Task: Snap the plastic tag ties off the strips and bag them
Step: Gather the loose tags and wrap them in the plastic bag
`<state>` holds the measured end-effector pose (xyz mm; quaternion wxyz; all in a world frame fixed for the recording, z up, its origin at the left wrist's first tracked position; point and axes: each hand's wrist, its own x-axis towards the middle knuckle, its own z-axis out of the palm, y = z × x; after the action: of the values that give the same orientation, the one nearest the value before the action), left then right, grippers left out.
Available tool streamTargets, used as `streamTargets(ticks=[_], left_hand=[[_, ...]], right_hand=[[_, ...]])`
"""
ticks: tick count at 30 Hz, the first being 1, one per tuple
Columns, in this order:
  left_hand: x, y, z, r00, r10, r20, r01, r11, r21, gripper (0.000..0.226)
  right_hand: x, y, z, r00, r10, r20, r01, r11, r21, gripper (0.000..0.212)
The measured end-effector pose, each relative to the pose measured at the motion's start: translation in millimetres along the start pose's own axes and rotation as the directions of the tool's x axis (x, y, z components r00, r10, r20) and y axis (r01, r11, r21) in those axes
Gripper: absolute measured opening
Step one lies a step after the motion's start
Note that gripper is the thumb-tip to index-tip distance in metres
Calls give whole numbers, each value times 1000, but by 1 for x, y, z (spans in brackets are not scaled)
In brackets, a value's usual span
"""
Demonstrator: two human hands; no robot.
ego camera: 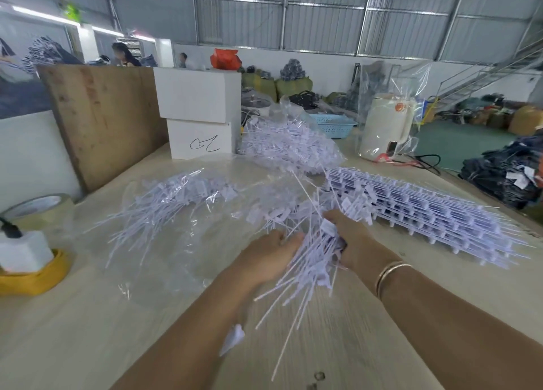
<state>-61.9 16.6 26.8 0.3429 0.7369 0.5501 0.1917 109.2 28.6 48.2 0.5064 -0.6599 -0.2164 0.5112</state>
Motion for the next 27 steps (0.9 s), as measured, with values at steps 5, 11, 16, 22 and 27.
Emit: streamTargets(ticks=[5, 11, 16, 22, 27], left_hand=[[-2, 1, -3, 988, 133, -79, -108, 959, 264, 30], [-10, 26, -51, 809, 246, -534, -271, 962, 33, 31], [-5, 4, -101, 810, 272, -520, 26, 868, 495, 33], [-1, -36, -91, 966, -98, -240, 236, 715, 658, 44], [2, -38, -99, 847, 69, -527, 288, 775, 563, 22]], right_hand=[[-4, -4, -21, 995, 37, 95, -39, 999, 19, 30], [-2, -18, -35, 975, -38, 218, 19, 996, 87, 19], [-8, -42, -32, 964, -109, 243, 81, 989, 122, 37], [-4, -46, -33, 951, -166, 262, 119, 976, 184, 29], [-13, -50, -27, 859, -239, 453, 125, 955, 269, 42]])
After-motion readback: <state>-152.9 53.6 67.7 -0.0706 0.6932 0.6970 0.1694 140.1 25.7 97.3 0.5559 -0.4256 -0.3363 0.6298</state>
